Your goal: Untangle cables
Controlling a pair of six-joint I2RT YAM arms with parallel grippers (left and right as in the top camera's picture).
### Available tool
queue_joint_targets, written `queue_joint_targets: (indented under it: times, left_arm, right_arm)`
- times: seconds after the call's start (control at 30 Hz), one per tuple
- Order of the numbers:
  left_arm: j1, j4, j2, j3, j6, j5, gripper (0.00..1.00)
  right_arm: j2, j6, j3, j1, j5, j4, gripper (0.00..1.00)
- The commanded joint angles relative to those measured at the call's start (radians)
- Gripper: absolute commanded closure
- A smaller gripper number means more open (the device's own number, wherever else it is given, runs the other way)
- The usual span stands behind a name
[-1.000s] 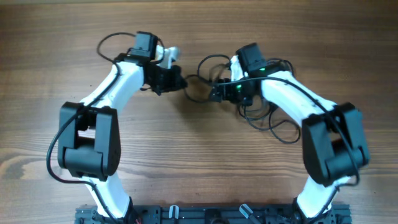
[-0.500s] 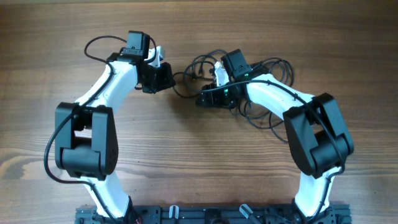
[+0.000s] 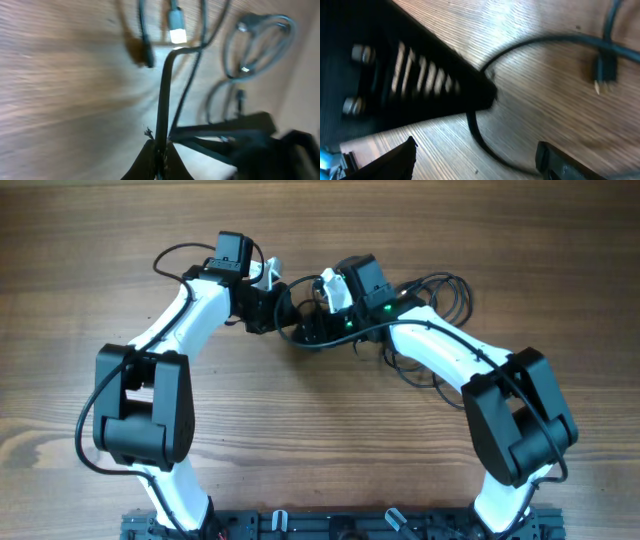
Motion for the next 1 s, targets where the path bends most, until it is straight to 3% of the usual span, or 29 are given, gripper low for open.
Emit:
queue_joint_targets:
  times: [0.0,0.1,0.13,0.17,0.23,0.27,0.4,0.47,0.5,0.7,0.87,0.97]
  left_arm:
    - [0.012,-0.009,-0.026,0.013,0.005,0.238,0.96]
    - [0.025,-0.016,-0.026,0.013,0.005,0.294,0.96]
    - [0.031,-0.017,-0.026,0.013,0.005,0.302,0.96]
    - [0.037,-0.018,-0.026,0.013,0.005,0.3,0.96]
    - [0.047,-0.017,-0.026,0.013,0.029,0.295,0.96]
    - [0.053,-0.017,-0.026,0.013,0.031,0.279,0.96]
    - [0.071,-0.016,-0.026,0.013,0.03,0.159,0.93]
    - [0.078,-0.016,-0.026,0.013,0.03,0.13,0.58]
    - [0.081,-0.016,-0.026,0.013,0.03,0.131,0.55]
    - [0.09,-0.017,-0.026,0.013,0.026,0.136,0.51]
    - [0.09,-0.021,-0.026,0.013,0.027,0.239,0.3]
    - [0.09,-0.035,-0.026,0.013,0.027,0.332,0.28]
  right_arm:
    - [-0.011,-0.019,-0.002,0.031,0.058,0.017,0.21]
    - [-0.011,-0.016,-0.002,0.036,0.111,0.012,0.26]
    - [-0.011,-0.016,-0.002,0.035,0.111,0.012,0.35]
    - [-0.011,-0.016,-0.002,0.035,0.111,0.011,0.57]
    - [-0.011,-0.008,-0.002,0.035,0.109,0.006,0.89]
    - [-0.011,0.02,-0.002,0.035,0.105,-0.002,0.96]
    - [-0.022,0.09,0.002,0.035,-0.023,0.021,0.96]
    - [-0.05,0.062,0.019,0.035,-0.148,0.027,0.96]
    - [-0.061,0.048,0.027,0.035,-0.195,0.027,0.96]
    - [-0.182,0.013,0.062,0.032,-0.45,0.107,0.96]
    - [-0.222,0.085,0.062,0.032,-0.56,0.208,0.96]
    - [-0.222,0.076,0.062,0.026,-0.558,0.222,0.96]
